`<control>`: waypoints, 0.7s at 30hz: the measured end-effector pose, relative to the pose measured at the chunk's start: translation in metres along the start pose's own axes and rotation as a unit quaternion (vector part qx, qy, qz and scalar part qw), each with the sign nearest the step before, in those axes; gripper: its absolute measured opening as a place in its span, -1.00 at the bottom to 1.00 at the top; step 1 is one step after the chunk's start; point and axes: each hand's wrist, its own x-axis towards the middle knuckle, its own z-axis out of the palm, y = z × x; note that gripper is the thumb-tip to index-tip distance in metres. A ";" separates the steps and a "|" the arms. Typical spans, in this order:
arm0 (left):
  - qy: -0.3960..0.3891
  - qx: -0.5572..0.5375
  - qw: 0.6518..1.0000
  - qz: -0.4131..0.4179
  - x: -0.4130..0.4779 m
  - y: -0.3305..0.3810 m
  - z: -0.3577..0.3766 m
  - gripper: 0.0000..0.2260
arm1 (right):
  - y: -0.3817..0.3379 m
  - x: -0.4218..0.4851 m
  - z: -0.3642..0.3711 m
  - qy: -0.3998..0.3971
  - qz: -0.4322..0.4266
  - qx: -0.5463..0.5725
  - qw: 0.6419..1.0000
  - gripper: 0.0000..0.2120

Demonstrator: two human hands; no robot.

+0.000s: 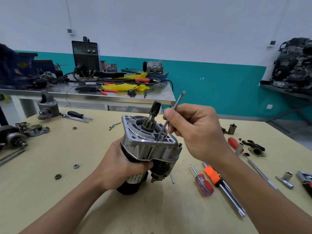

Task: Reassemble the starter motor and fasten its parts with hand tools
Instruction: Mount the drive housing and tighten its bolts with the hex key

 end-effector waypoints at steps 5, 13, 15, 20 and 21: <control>0.008 -0.004 1.000 0.005 0.000 0.002 0.001 -0.52 | -0.004 0.004 -0.006 -0.026 0.006 0.023 0.999 -0.91; 0.005 -0.012 1.000 0.020 -0.001 0.006 0.002 -0.52 | 0.018 -0.014 0.014 -0.029 -0.044 -0.051 0.997 -0.92; 0.010 -0.014 1.000 0.021 -0.001 0.007 0.003 -0.54 | 0.024 -0.018 0.019 -0.027 -0.054 -0.030 0.998 -0.88; 0.022 -0.011 0.999 0.023 -0.002 0.007 0.005 -0.52 | 0.026 -0.015 0.023 -0.022 -0.067 -0.030 0.997 -0.86; 0.026 -0.011 0.999 0.025 -0.002 0.007 0.005 -0.52 | 0.026 -0.015 0.023 -0.022 -0.071 -0.033 0.997 -0.87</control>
